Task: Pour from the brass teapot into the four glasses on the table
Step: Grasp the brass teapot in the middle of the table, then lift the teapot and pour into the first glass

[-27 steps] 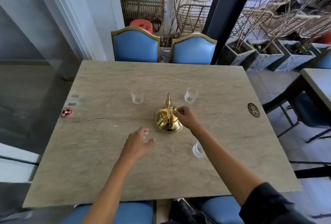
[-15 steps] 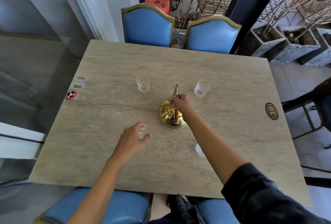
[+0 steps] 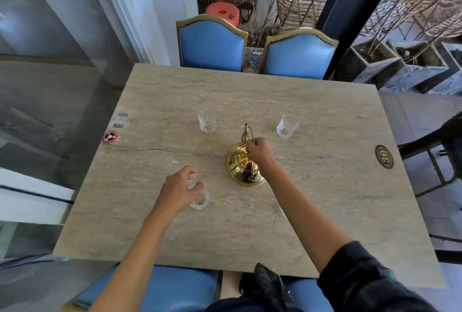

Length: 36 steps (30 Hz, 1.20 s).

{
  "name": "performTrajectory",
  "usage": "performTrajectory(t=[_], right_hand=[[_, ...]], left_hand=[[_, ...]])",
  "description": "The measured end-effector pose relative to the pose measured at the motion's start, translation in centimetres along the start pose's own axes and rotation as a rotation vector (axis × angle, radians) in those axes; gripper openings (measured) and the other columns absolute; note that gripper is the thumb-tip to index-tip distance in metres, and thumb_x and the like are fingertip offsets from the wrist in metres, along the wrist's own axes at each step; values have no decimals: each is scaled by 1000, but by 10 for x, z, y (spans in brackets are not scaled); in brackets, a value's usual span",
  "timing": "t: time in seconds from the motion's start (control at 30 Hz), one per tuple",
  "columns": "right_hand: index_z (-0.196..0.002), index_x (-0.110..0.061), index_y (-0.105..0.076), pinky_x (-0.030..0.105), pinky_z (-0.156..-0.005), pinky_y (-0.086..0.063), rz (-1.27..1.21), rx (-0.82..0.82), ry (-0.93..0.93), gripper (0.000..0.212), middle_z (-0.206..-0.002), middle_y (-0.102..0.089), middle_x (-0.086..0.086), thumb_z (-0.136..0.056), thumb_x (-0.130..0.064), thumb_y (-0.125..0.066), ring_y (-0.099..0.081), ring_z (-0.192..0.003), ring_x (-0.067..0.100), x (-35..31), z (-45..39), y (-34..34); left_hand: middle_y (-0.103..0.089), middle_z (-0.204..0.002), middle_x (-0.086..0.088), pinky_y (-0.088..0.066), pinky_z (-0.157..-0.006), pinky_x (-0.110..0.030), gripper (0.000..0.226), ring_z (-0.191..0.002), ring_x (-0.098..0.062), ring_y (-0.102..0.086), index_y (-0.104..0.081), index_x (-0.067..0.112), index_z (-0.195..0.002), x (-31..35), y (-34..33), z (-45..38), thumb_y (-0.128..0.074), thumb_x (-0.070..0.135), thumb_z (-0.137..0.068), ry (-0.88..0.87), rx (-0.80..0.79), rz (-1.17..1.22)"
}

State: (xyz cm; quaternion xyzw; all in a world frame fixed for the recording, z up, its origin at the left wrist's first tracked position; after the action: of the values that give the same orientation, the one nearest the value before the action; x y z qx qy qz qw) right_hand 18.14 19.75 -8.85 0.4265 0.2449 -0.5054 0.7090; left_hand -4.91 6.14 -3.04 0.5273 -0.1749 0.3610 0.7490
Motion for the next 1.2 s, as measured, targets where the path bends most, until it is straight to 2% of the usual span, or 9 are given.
performTrajectory(t=[0.17, 0.3, 0.4, 0.53, 0.6, 0.7, 0.83, 1.0, 1.2], right_hand=[[-75, -10, -57, 40, -59, -40, 52, -41, 96, 20, -64, -52, 7, -91, -20, -53, -49, -60, 22, -20, 54, 9], [-90, 14, -63, 39, -58, -42, 156, -73, 223, 33, -67, -55, 12, -95, -18, -56, -51, -60, 23, -30, 105, 14], [-92, 10, -67, 37, -56, -40, 255, -62, 278, 34, -66, -58, 11, -94, -23, -56, -51, -58, 21, -32, 140, 15], [-89, -3, -72, 39, -54, -44, 407, -33, 301, 36, -71, -70, 18, -89, -35, -54, -58, -57, 26, -28, 175, 6], [-88, 0, -72, 40, -55, -44, 407, -46, 298, 34, -67, -66, 14, -89, -31, -57, -57, -57, 26, -22, 187, -3], [-88, 1, -72, 35, -58, -43, 426, -102, 285, 28, -71, -67, 14, -91, -23, -59, -55, -60, 18, -12, 199, -20], [-90, 0, -72, 36, -60, -44, 451, -144, 242, 27, -83, -73, 21, -93, -22, -56, -58, -64, 20, 1, 208, -39], [-96, -2, -74, 45, -65, -56, 528, -133, 289, 29, -86, -75, 18, -93, -22, -53, -70, -78, 34, 0, 212, -60], [-100, 0, -76, 36, -57, -50, 581, -128, 302, 29, -86, -76, 18, -93, -16, -52, -68, -66, 30, -8, 207, -72]], left_hand=[[-68, -135, -3, -48, -96, -27, 42, -126, -19, -65, -64, 16, -135, -6, -1, 9, -73, 29, -96, 43, -35, 229], [-63, -142, -2, -55, -105, -42, 44, -121, -16, -63, -64, 23, -137, -16, -24, 21, -70, 41, -98, 150, -144, 514], [-60, -141, -1, -57, -98, -36, 57, -118, -15, -62, -55, 18, -145, -19, -46, 34, -68, 47, -97, 169, -215, 554], [-62, -135, -3, -53, -107, -43, 85, -124, -21, -60, -49, 16, -147, -30, -73, 46, -74, 65, -83, 287, -286, 598], [-65, -134, -4, -57, -96, -39, 104, -119, -20, -65, -50, 18, -143, -36, -85, 53, -77, 79, -65, 312, -315, 656], [-74, -118, -6, -54, -72, -31, 89, -102, -18, -70, -59, 20, -128, -39, -95, 66, -73, 77, -60, 300, -327, 734], [-72, -122, -5, -56, -84, -37, 109, -109, -21, -70, -56, 20, -135, -55, -108, 72, -82, 84, -51, 323, -349, 771], [-70, -117, -5, -52, -71, -31, 66, -100, -15, -66, -53, 16, -140, -69, -114, 76, -74, 52, -89, 365, -338, 801], [-73, -117, -6, -58, -84, -40, 63, -103, -19, -69, -59, 17, -135, -70, -113, 77, -72, 59, -89, 375, -389, 819]])
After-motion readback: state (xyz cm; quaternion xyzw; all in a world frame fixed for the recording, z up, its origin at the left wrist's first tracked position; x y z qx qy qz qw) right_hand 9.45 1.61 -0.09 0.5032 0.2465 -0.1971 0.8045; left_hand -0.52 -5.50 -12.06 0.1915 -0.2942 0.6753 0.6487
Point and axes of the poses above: each hand's wrist, its own z-axis away from the middle knuckle, its own y-axis out of the back of the hand, x = y × z, the point moved 5 cm from there along -z, towards the middle knuckle
